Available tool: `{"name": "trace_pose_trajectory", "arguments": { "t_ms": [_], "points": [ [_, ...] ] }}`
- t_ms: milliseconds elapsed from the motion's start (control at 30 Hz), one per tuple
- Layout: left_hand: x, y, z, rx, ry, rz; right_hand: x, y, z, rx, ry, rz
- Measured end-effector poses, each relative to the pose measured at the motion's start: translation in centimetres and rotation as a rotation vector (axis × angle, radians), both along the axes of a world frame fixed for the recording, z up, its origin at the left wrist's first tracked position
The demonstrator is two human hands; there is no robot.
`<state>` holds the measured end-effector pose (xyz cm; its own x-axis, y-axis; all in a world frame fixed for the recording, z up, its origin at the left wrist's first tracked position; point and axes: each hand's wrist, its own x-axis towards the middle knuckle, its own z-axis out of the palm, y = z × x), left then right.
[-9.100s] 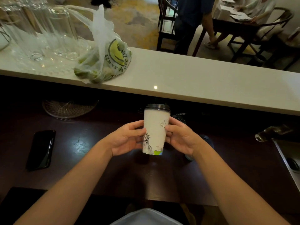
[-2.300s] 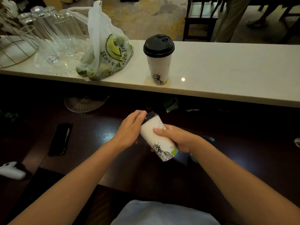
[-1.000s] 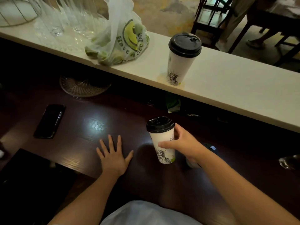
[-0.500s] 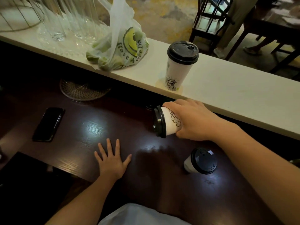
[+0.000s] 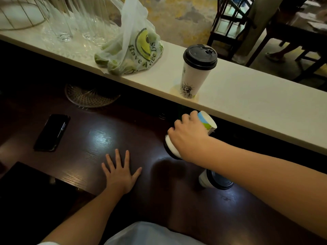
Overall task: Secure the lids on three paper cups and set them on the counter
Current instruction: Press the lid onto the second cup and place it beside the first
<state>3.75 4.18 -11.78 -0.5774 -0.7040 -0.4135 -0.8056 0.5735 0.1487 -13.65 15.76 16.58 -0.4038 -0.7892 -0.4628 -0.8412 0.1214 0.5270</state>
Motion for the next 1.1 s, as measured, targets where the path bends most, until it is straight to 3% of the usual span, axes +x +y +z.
{"name": "trace_pose_trajectory", "arguments": {
  "t_ms": [233,467,833,1100],
  "points": [
    [0.0,0.1,-0.1,-0.026,0.019,0.0,1.1,-1.0,-4.9,0.242,0.193,0.108],
    [0.1,0.2,-0.2,-0.036,0.017,0.001,0.5,-2.0,-2.6,0.235,0.104,0.002],
    [0.0,0.2,-0.3,-0.046,-0.002,0.006,-4.9,1.0,8.4,-0.171,-0.452,-0.312],
    [0.0,0.3,-0.2,-0.05,-0.001,0.008,-6.7,4.5,1.3,-0.716,-1.201,-0.598]
  ]
}}
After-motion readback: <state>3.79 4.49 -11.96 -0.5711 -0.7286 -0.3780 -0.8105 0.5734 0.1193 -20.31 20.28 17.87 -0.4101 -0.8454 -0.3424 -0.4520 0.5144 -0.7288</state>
